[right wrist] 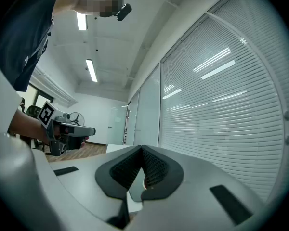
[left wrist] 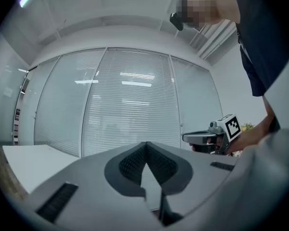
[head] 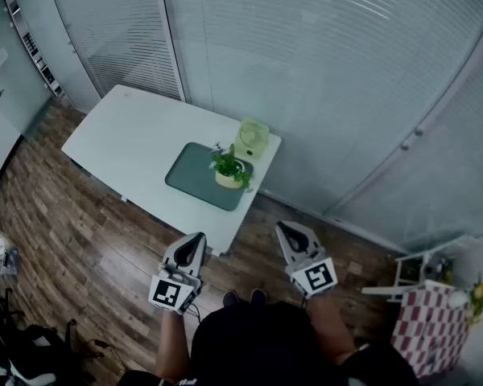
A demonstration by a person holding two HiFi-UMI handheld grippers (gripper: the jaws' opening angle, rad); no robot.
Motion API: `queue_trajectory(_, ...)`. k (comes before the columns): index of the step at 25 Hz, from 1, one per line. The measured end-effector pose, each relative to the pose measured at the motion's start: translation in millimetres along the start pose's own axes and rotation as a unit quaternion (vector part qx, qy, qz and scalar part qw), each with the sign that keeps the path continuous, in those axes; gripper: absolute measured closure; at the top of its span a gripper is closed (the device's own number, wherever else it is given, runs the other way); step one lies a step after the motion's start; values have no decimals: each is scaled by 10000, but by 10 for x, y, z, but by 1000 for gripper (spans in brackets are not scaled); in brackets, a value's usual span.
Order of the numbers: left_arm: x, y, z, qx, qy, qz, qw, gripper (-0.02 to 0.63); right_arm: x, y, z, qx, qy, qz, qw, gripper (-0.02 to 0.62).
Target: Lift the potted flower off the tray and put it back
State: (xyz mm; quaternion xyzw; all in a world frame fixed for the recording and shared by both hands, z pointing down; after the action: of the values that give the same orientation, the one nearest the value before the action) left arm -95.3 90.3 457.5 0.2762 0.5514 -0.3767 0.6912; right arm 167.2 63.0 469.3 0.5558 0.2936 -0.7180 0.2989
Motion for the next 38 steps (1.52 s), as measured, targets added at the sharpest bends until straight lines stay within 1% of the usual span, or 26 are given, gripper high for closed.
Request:
queue_trajectory(5, -16, 41, -8, 17, -29, 28, 10000, 600, -60, 0, -44, 49, -217, -116, 9997, 594)
queue_trajectory(13, -36, 48, -51, 39, 15, 13, 10000, 600, -77, -24, -33, 113, -274, -144, 9995, 594)
queue_trajectory(17, -26, 15, -93, 179, 108, 20, 9998, 598, -51, 0, -35, 86, -123, 180, 9997, 592)
queue_trajectory(19, -30, 1, -118, 235, 137, 20, 9996, 597, -86, 2, -51, 64, -87, 203, 9997, 591)
queue_trajectory(20, -34, -7, -128, 241, 136, 17, 9996, 580, -94, -3, -54, 59, -74, 198, 9998, 589)
queue_trajectory(21, -39, -14, -131, 228, 122, 23, 9997, 517, -97, -7, -54, 59, -69, 193, 9998, 585)
queue_trajectory(22, -45, -21, -129, 215, 100, 40, 9997, 449, -100, -10, -50, 69, -79, 190, 9998, 537)
queue_trajectory(23, -53, -25, -125, 212, 79, 66, 9997, 419, -103, -14, -46, 84, -93, 184, 9998, 437)
queue_trajectory(24, -60, -28, -124, 216, 65, 93, 9997, 404, -103, -21, -43, 94, -102, 170, 9998, 379)
queue_trajectory(26, -73, -28, -128, 217, 67, 120, 9997, 375, -104, -37, -44, 97, -132, 104, 9998, 322)
queue_trajectory(28, -74, -36, -143, 244, 122, 64, 9996, 353, -110, -53, -43, 112, -137, 10, 9998, 281)
queue_trajectory(30, -76, -71, -164, 278, 193, -27, 9994, 347, -83, -82, -28, 137, -114, -7, 9998, 253)
queue_trajectory(34, -99, -130, -180, 286, 229, -32, 9993, 347, -73, -101, -16, 109, -61, 39, 9999, 236)
queue_trajectory(38, -121, -197, -254, 289, 291, -76, 9991, 347, -100, -125, 16, 43, -156, 121, 9998, 232)
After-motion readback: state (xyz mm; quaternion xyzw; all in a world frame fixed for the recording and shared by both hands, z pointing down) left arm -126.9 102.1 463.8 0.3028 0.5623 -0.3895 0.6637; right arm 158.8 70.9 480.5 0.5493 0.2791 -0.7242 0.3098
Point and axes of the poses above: the fingertips, and each gripper's own axes: z forward along the fingers, y to its right, x out of its top, the point moved 7 cm from there along -z, backward along the fingers, and after that the axes turned 13 degrees about -y, right-handed, at the moved point
